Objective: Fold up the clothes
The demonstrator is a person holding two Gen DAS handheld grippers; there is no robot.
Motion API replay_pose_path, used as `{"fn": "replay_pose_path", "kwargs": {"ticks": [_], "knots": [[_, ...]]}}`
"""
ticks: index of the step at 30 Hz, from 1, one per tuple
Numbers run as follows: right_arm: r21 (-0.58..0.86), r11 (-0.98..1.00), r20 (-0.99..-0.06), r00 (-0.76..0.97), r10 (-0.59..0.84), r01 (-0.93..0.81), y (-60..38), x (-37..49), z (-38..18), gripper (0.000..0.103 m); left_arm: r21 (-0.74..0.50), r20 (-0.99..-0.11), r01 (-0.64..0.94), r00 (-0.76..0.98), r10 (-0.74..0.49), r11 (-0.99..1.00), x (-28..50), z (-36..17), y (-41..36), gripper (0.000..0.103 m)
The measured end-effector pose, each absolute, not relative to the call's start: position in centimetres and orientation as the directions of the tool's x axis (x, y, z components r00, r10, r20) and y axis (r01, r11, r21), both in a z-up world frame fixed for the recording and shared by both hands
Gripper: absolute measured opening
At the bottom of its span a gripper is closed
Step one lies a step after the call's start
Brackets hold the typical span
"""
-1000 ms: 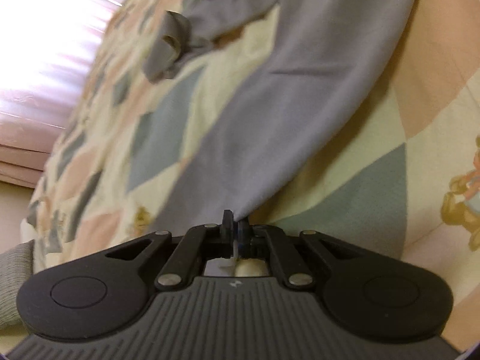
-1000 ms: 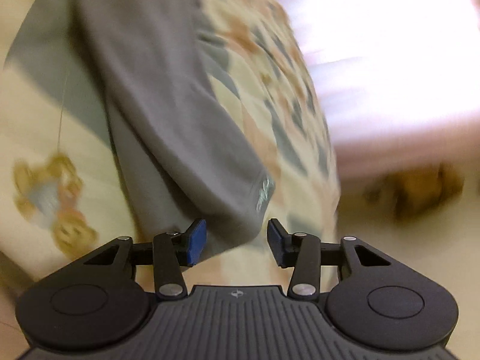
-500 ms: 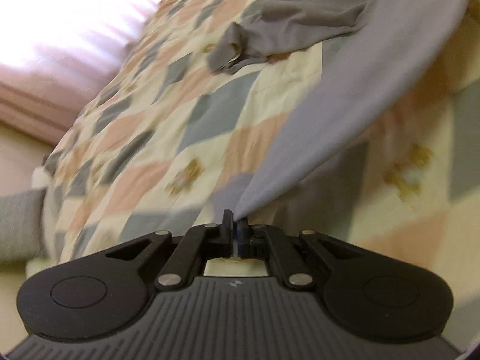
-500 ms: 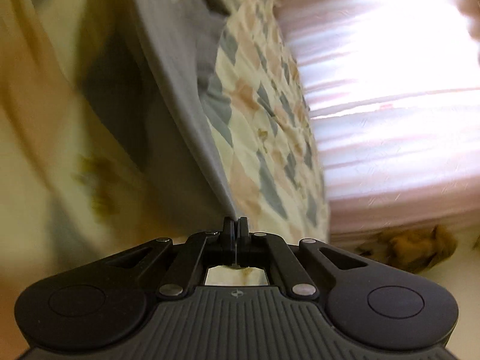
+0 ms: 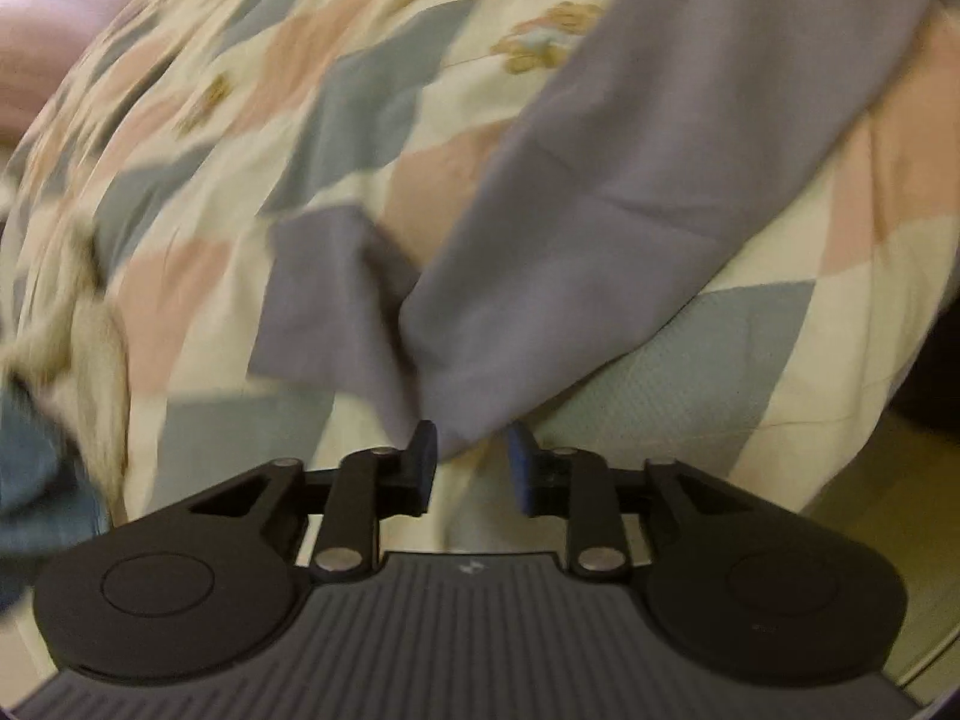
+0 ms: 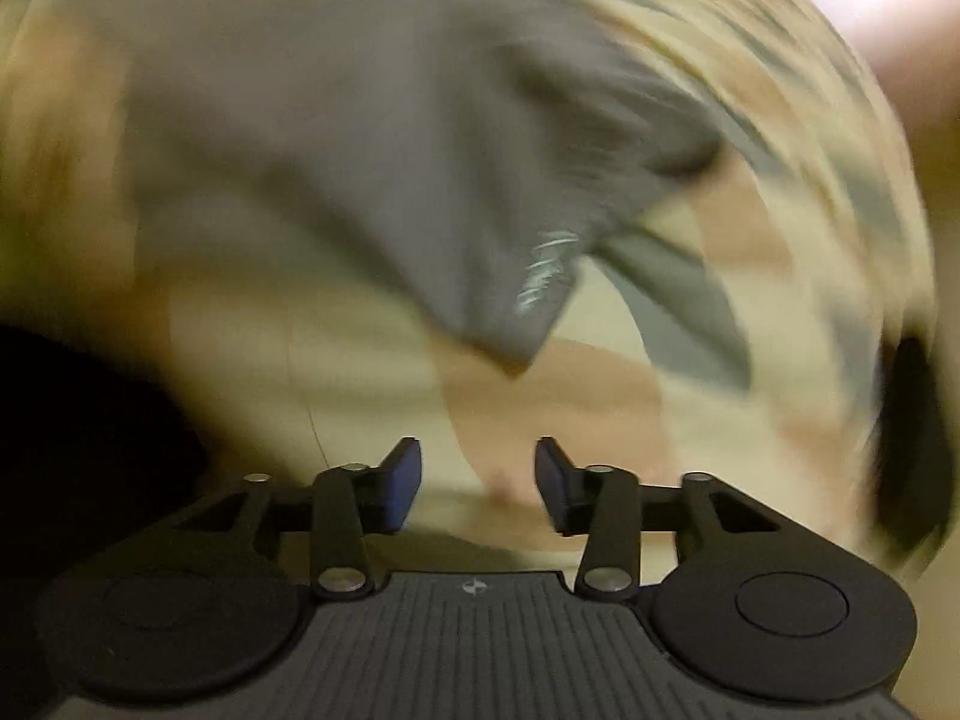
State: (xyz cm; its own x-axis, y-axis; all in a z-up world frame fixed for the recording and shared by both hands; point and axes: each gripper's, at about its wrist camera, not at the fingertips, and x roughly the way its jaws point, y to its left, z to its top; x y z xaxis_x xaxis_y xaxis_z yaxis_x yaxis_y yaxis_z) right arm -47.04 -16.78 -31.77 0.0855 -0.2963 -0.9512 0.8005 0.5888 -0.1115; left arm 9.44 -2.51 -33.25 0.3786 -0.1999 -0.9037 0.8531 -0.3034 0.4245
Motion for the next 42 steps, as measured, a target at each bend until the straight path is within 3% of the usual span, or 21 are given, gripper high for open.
{"fn": "replay_pose_path", "kwargs": {"ticks": [4, 9, 12, 13, 17, 20, 24, 30, 32, 35, 39, 42], "knots": [[0.219, 0.22, -0.895, 0.285, -0.342, 0.951, -21.2, -51.0, -30.8, 0.047, 0.391, -0.908, 0.901, 0.344, -0.239, -0.187, 8.5, -29.9, -3.5, 0.024], [0.53, -0.019, -0.794, 0.488, -0.364, 0.848, -29.9, -53.9, -31.3, 0.046, 0.294, -0.915, 0.926, 0.201, -0.351, -0.237, 0.7, -26.8, -8.8, 0.026], [0.596, -0.053, -0.766, 0.547, -0.338, 0.801, -35.2, -54.6, -31.9, 0.046, 0.157, -0.909, 0.935, 0.011, -0.416, -0.317, -7.4, -26.3, -11.7, 0.041], [0.597, -0.06, -0.767, 0.548, -0.333, 0.8, -36.7, -54.7, -32.4, 0.046, 0.103, -0.904, 0.936, -0.053, -0.425, -0.336, -10.2, -26.3, -12.6, 0.05], [0.586, -0.09, -0.791, 0.544, -0.279, 0.805, -41.1, -55.0, -34.3, 0.047, -0.173, -0.863, 0.924, -0.309, -0.399, -0.34, -22.1, -27.8, -15.4, 0.075], [0.596, -0.114, -0.794, 0.562, -0.232, 0.795, -43.4, -54.9, -35.7, 0.048, -0.3, -0.841, 0.907, -0.398, -0.368, -0.295, -29.7, -29.1, -17.3, 0.082], [0.598, -0.121, -0.796, 0.572, -0.198, 0.792, -44.0, -55.1, -36.2, 0.048, -0.364, -0.859, 0.917, -0.398, -0.321, -0.163, -34.9, -31.2, -19.5, 0.083], [0.62, -0.173, -0.783, 0.591, -0.192, 0.765, -43.4, -56.4, -37.0, 0.05, -0.337, -0.872, 0.934, -0.357, -0.336, -0.118, -36.6, -32.9, -20.3, 0.082], [0.632, -0.177, -0.775, 0.608, -0.172, 0.755, -43.4, -56.8, -37.7, 0.05, -0.312, -0.874, 0.942, -0.334, -0.353, -0.121, -36.9, -33.2, -20.5, 0.074], [0.698, -0.204, -0.715, 0.687, -0.133, 0.687, -43.8, -57.3, -38.9, 0.05, -0.268, -0.889, 0.962, -0.267, -0.373, -0.051, -37.1, -32.7, -20.6, 0.074], [0.727, -0.144, -0.685, 0.724, -0.083, 0.671, -46.3, -57.1, -40.3, 0.05, -0.169, -0.915, 0.981, -0.12, -0.386, 0.095, -39.5, -33.1, -21.5, 0.074], [0.737, -0.065, -0.676, 0.735, -0.049, 0.673, -48.6, -57.1, -40.7, 0.049, -0.023, -0.931, 0.982, 0.047, -0.361, 0.188, -42.9, -34.1, -22.1, 0.073]]}}
